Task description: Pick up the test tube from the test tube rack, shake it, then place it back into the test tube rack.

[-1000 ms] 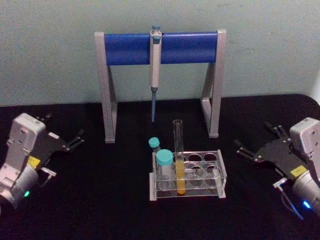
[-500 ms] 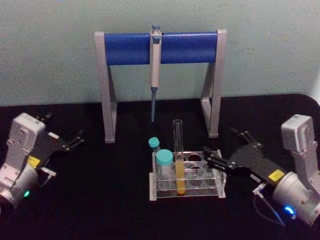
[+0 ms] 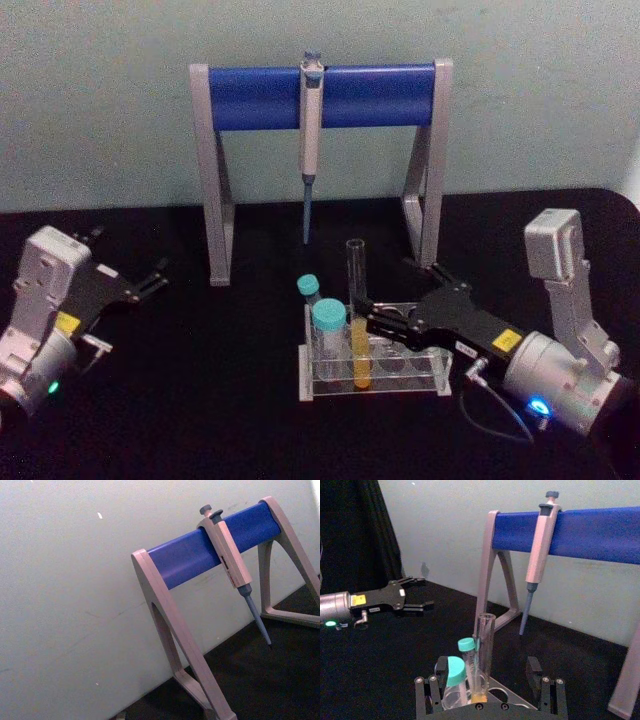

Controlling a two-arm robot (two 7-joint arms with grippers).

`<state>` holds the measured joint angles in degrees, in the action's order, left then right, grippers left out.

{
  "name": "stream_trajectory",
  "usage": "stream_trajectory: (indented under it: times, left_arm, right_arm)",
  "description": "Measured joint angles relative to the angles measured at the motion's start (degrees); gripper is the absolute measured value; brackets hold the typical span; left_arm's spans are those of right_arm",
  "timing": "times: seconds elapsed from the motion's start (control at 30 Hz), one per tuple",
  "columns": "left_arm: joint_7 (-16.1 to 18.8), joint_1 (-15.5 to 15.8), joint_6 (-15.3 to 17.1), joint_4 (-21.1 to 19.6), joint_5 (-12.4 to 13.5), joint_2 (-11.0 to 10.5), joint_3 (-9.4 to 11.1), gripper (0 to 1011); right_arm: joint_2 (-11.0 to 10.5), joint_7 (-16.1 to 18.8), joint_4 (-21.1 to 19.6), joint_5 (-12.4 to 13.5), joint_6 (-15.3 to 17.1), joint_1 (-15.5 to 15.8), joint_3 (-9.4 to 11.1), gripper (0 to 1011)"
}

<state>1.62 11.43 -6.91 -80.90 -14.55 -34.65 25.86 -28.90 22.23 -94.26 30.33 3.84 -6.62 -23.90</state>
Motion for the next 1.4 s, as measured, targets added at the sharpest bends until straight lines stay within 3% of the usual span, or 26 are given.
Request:
stream_trajectory:
  times: [0.6,1.4]
  left_arm:
    - [0.0,0.0,0.0,0.0,0.0,0.0,0.0,1001]
    - [0.0,0.0,0.0,0.0,0.0,0.0,0.0,1001]
  right_arm:
    - [3.2,2.0,5.1,-1.7,2.6,-4.2,-1.6,1000]
    - [4.4,2.6,7.1,-3.5,1.5,-5.6,-1.8,1000]
